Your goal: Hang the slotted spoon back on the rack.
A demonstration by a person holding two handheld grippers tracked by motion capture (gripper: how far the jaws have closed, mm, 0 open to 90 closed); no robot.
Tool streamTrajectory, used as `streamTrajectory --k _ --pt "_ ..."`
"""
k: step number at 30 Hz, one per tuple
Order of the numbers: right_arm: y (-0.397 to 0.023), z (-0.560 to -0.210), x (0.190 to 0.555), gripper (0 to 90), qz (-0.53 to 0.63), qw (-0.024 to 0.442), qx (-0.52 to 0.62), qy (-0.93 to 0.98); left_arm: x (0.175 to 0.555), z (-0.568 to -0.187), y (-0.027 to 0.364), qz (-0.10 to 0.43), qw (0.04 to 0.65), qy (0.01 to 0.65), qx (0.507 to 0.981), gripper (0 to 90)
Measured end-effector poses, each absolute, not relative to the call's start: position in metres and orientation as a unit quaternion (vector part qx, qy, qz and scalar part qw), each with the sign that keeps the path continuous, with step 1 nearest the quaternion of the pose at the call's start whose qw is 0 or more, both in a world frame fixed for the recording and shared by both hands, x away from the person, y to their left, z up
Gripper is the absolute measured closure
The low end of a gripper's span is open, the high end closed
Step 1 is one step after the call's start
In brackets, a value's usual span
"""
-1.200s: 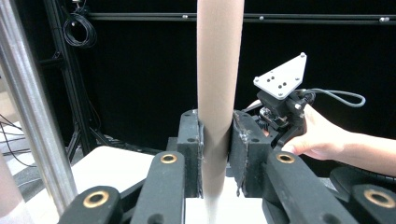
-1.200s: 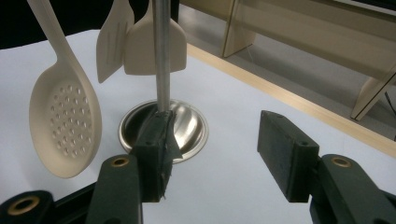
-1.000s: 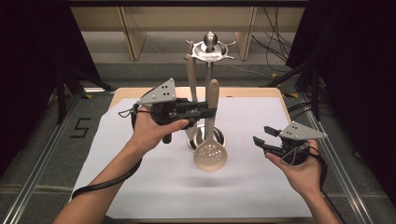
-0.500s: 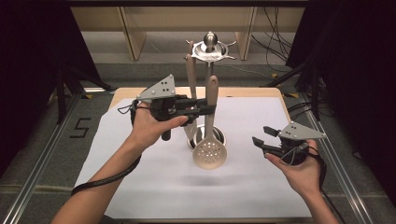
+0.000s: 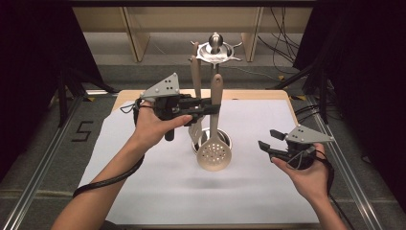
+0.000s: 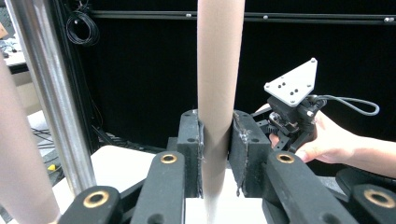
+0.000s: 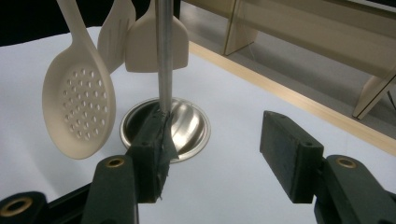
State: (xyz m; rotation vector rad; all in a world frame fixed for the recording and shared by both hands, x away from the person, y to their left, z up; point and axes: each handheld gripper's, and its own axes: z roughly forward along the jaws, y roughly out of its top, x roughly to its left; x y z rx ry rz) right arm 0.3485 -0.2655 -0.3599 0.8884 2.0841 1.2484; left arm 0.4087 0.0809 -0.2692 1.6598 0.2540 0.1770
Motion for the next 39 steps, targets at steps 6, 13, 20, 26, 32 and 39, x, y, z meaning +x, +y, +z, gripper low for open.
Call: streamTrajectory --k 6,13,20,26,32,39 --pt "-0.265 -0.360 0.348 44.4 0.465 0.271 0.335 0.773 0.411 -0.268 0.082 0.078 0.664 0.114 0.735 74.6" --pt "-0.265 -0.360 0.348 44.3 0.463 0.273 0.331 0.775 0.413 -0.266 0.082 0.077 0.665 0.116 0.734 74.6" --pt "-0.265 -0.360 0.348 44.2 0.461 0.271 0.330 0.778 0.416 -0.266 0.083 0.076 0.665 0.119 0.733 74.6" --pt "-0.264 -0.360 0.348 44.2 0.464 0.273 0.330 0.775 0.418 -0.265 0.083 0.075 0.666 0.121 0.732 74.6" --pt "-0.264 -0.361 0.348 44.2 0.463 0.274 0.330 0.776 0.419 -0.265 0.083 0.076 0.665 0.120 0.733 74.6" --pt "-0.264 -0.361 0.348 44.2 0.464 0.275 0.331 0.775 0.422 -0.265 0.085 0.073 0.665 0.125 0.732 74.6"
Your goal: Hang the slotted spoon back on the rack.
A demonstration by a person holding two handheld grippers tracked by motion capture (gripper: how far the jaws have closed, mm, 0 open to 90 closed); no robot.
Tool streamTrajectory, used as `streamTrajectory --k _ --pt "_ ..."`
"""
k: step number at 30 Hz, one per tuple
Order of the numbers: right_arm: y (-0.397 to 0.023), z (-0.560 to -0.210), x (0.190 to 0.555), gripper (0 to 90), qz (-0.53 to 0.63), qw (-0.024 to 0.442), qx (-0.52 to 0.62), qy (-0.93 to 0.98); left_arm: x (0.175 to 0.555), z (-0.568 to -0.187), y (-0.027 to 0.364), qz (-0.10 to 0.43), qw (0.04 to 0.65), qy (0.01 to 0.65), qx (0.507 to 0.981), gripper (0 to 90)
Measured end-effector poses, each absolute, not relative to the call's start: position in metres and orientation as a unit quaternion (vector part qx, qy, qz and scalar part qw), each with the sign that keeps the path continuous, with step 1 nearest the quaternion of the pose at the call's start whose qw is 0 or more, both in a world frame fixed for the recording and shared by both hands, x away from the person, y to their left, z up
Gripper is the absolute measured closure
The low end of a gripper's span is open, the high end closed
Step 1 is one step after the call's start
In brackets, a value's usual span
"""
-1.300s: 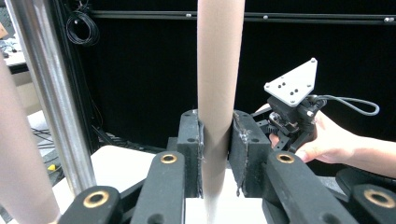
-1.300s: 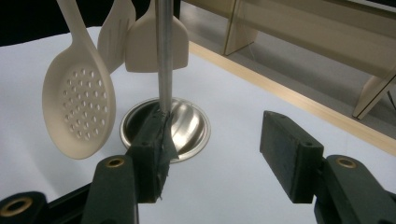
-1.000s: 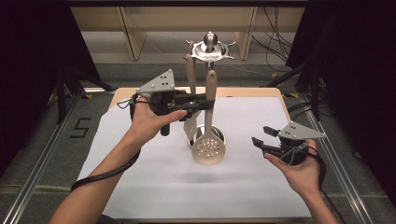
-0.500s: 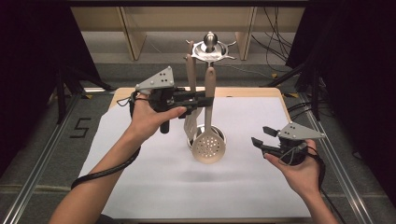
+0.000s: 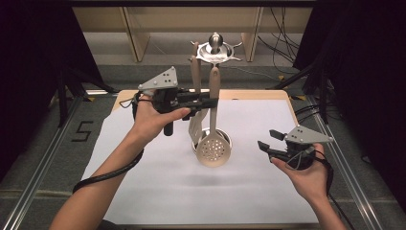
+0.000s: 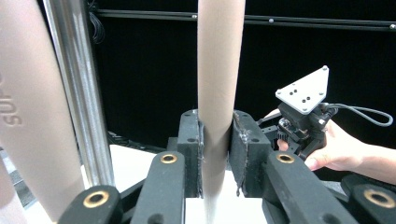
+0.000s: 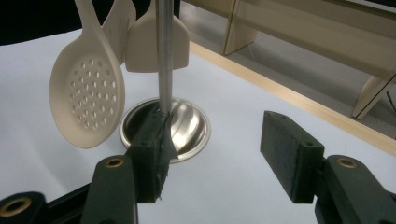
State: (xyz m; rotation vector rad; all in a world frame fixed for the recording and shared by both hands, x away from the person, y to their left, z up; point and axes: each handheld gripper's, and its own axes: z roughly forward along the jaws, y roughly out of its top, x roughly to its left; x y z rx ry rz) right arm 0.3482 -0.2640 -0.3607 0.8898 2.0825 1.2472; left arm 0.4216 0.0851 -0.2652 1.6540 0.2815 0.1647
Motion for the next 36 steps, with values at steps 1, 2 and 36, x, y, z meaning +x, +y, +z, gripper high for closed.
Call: streamTrajectory --k 1,2,36 --pt "-0.264 -0.361 0.348 44.2 0.464 0.274 0.331 0.775 0.422 -0.265 0.085 0.072 0.665 0.125 0.732 74.6" --pt "-0.264 -0.361 0.348 44.1 0.464 0.273 0.332 0.775 0.422 -0.265 0.085 0.072 0.666 0.125 0.732 74.5" --pt "-0.263 -0.361 0.347 44.2 0.460 0.275 0.327 0.778 0.436 -0.267 0.086 0.054 0.664 0.137 0.733 74.5"
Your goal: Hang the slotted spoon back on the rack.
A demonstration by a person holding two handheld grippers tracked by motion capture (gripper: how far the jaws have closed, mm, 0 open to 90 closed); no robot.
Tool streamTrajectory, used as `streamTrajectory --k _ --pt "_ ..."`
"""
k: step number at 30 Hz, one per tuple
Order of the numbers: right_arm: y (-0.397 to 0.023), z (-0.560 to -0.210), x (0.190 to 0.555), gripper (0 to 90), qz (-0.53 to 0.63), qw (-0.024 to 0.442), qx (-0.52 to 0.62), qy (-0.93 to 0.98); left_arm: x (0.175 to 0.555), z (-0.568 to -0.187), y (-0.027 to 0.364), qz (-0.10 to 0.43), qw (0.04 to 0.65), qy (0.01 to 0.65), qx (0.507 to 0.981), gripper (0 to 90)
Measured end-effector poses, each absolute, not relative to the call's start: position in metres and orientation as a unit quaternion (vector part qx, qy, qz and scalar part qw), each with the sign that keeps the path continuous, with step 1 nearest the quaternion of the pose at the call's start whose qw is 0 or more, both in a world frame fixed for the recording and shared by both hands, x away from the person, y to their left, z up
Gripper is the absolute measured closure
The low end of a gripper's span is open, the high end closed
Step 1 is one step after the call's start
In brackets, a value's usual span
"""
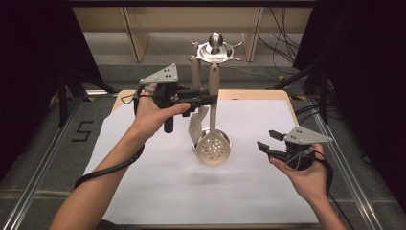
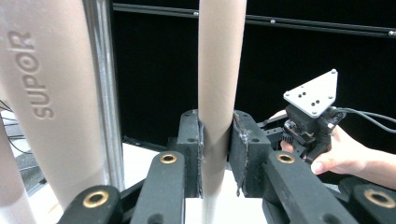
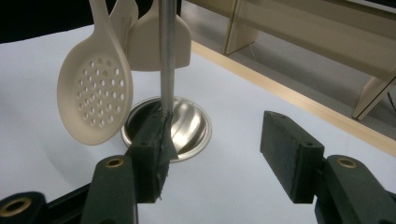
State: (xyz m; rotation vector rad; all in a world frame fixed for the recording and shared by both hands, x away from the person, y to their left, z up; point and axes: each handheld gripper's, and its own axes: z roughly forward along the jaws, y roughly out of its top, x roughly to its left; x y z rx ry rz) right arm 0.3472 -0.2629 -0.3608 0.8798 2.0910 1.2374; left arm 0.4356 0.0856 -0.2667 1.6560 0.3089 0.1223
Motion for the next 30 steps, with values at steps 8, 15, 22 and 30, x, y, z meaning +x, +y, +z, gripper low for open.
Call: streamTrajectory --k 8,15,22,30 --pt "-0.2634 -0.3610 0.3478 44.2 0.459 0.276 0.325 0.780 0.4394 -0.2671 0.0854 0.051 0.663 0.141 0.733 74.4" --pt "-0.2622 -0.3614 0.3468 44.2 0.461 0.271 0.331 0.777 0.4406 -0.2673 0.0849 0.048 0.664 0.142 0.733 74.3" --pt "-0.2625 -0.3612 0.3468 44.2 0.460 0.272 0.330 0.778 0.4419 -0.2681 0.0848 0.047 0.664 0.142 0.732 74.1" --pt "-0.2634 -0.3624 0.3474 44.1 0.460 0.269 0.333 0.778 0.4393 -0.2689 0.0869 0.068 0.660 0.142 0.735 72.9"
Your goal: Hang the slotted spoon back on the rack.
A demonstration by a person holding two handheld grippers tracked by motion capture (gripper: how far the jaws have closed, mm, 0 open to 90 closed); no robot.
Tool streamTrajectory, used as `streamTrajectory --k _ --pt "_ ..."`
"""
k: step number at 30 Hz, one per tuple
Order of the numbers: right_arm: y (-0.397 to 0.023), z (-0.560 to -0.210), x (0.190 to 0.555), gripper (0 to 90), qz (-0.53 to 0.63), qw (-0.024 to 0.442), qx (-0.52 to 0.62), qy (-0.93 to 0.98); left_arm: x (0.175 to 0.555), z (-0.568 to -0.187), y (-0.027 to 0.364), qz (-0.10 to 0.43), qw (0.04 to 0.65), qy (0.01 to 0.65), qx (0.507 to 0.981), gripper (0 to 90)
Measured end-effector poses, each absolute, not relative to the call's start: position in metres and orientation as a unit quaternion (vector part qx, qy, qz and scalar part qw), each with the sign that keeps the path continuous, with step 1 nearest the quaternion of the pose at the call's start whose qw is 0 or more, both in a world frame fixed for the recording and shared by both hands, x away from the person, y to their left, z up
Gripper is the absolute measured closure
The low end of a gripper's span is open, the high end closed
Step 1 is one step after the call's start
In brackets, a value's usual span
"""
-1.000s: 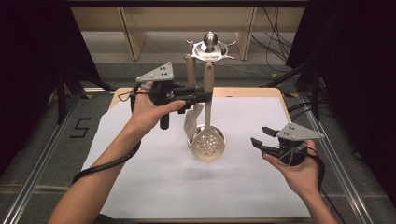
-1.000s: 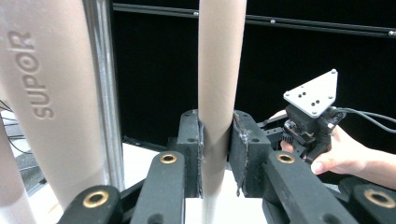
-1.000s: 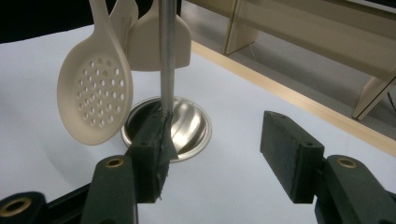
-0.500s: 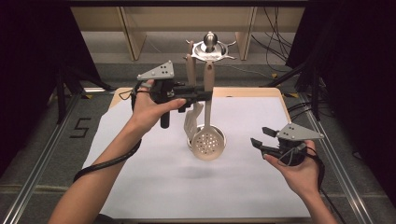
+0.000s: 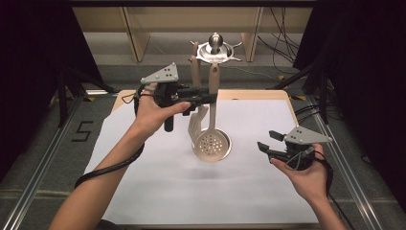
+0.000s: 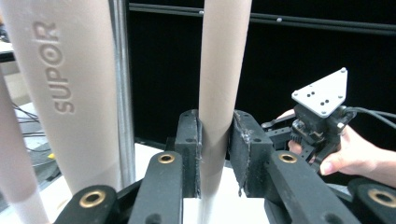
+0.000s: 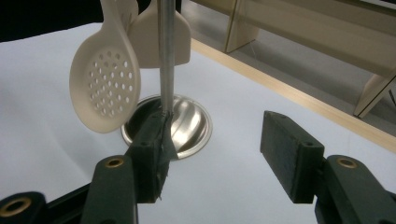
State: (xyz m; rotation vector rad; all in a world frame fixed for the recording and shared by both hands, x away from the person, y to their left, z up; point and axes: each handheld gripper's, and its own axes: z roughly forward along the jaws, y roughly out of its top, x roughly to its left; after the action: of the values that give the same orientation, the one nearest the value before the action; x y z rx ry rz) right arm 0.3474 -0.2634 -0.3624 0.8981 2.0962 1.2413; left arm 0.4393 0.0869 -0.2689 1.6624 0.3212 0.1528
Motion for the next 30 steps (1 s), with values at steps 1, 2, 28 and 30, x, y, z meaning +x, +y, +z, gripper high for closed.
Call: streamTrajectory --k 1,2,28,30 --pt "-0.263 -0.363 0.347 44.2 0.461 0.267 0.337 0.776 0.438 -0.269 0.088 0.071 0.659 0.143 0.735 72.4" --pt "-0.263 -0.363 0.347 44.2 0.462 0.267 0.337 0.776 0.438 -0.269 0.088 0.075 0.658 0.144 0.735 72.1" --pt "-0.265 -0.363 0.347 44.1 0.454 0.259 0.340 0.782 0.409 -0.277 0.103 0.164 0.651 0.154 0.725 57.2" --pt "-0.264 -0.363 0.347 44.1 0.455 0.258 0.342 0.781 0.407 -0.279 0.106 0.168 0.651 0.157 0.724 57.1"
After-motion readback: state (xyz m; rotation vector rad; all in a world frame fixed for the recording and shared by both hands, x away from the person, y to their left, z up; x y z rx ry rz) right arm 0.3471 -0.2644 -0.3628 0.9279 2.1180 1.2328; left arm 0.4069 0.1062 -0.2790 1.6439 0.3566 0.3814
